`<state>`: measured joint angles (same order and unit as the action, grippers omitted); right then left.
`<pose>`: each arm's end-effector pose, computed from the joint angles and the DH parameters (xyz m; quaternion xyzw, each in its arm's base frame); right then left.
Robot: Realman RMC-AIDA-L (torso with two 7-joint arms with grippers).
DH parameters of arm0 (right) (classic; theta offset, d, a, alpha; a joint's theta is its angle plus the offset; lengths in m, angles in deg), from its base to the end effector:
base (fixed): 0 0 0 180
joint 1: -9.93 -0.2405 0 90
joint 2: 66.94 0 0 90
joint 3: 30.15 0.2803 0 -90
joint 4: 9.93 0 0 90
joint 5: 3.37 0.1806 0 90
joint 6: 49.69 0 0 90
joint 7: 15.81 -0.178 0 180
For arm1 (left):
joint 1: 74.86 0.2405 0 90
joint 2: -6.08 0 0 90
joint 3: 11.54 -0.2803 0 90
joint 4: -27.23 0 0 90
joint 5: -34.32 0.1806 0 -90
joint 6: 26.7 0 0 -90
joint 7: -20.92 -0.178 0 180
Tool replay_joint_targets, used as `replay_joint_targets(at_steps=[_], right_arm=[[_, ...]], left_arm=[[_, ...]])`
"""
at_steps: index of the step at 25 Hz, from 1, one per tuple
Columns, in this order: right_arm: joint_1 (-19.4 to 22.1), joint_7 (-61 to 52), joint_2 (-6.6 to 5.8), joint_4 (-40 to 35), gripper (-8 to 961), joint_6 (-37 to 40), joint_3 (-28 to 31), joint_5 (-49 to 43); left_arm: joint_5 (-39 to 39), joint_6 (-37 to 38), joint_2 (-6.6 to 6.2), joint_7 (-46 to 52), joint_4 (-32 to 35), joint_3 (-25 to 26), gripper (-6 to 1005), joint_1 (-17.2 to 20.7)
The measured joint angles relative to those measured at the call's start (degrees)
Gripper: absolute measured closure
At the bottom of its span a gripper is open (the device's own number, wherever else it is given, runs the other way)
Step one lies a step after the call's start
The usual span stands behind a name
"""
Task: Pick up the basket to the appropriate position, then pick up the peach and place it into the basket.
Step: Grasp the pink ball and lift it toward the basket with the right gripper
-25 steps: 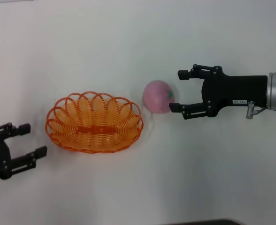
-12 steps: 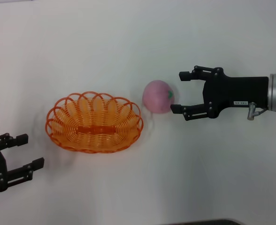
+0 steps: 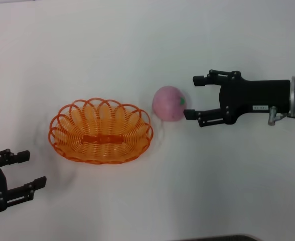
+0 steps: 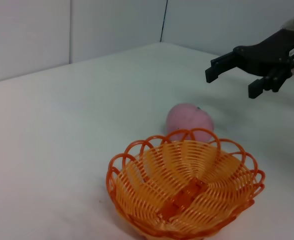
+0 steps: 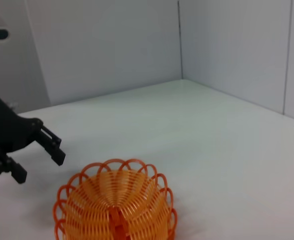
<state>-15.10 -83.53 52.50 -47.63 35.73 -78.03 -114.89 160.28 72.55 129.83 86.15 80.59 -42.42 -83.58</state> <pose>0.2718 0.3045 -0.0597 -0.9586 0.1459 0.1988 0.1424 -0.3381 0.2067 -0.0292 -0.9465 -0.2156 -0.1542 0.1838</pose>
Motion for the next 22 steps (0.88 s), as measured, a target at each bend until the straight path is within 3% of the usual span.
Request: replay_joint_targets(at_steps=[4, 8, 15, 22], right_arm=[[-0.01, -6.76, 0.00, -3.62, 40, 1.22, 0.17, -1.15], [-1.17, -20.45, -0.33, -8.72, 40, 3.54, 0.27, -4.47], [-5.88, -38.52, -2.01, -14.26, 41, 10.85, 1.38, -12.43], [-11.48, -49.44, -1.95, -17.24, 42, 13.70, 2.42, -24.29]], left_arm=[[-0.02, 0.22, 0.07, -0.36, 0.46, 0.25, 272, 0.02], [-0.18, 1.00, 0.05, -0.63, 0.83, 0.37, 271, -0.05], [-0.36, 2.39, 0.12, -0.74, 1.97, 0.42, 270, -0.03], [-0.38, 2.44, 0.09, -0.88, 1.82, 0.47, 270, 0.02]])
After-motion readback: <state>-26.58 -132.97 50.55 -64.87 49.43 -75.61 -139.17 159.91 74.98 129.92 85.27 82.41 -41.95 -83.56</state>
